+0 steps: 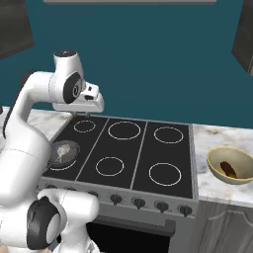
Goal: Place the fish on the plate and place the sweet potato on the same plate.
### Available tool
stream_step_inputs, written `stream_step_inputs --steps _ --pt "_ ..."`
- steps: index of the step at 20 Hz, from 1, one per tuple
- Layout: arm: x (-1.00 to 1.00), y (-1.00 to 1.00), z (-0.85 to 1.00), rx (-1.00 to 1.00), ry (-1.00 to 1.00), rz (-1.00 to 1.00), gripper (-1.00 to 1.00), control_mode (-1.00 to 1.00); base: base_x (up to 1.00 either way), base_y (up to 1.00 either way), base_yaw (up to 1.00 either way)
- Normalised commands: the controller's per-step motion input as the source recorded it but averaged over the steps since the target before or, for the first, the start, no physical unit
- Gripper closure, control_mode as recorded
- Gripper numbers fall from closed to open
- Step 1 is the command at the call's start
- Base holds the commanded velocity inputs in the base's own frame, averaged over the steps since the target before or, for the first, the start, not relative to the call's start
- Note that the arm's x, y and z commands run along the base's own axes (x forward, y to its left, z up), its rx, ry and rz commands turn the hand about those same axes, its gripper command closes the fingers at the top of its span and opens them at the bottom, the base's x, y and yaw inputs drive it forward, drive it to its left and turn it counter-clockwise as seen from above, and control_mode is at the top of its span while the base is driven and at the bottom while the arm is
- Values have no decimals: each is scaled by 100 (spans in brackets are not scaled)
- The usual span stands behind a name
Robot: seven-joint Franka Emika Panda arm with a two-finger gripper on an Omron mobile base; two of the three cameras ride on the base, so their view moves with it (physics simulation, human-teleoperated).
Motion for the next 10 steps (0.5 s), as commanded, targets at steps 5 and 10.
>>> stream_step_inputs --steps 5,10 --pt "-27 33 -14 0 -2 5 -100 -100 0 0 0" --pt "-1 68 -21 0 0 8 -100 -100 0 0 0"
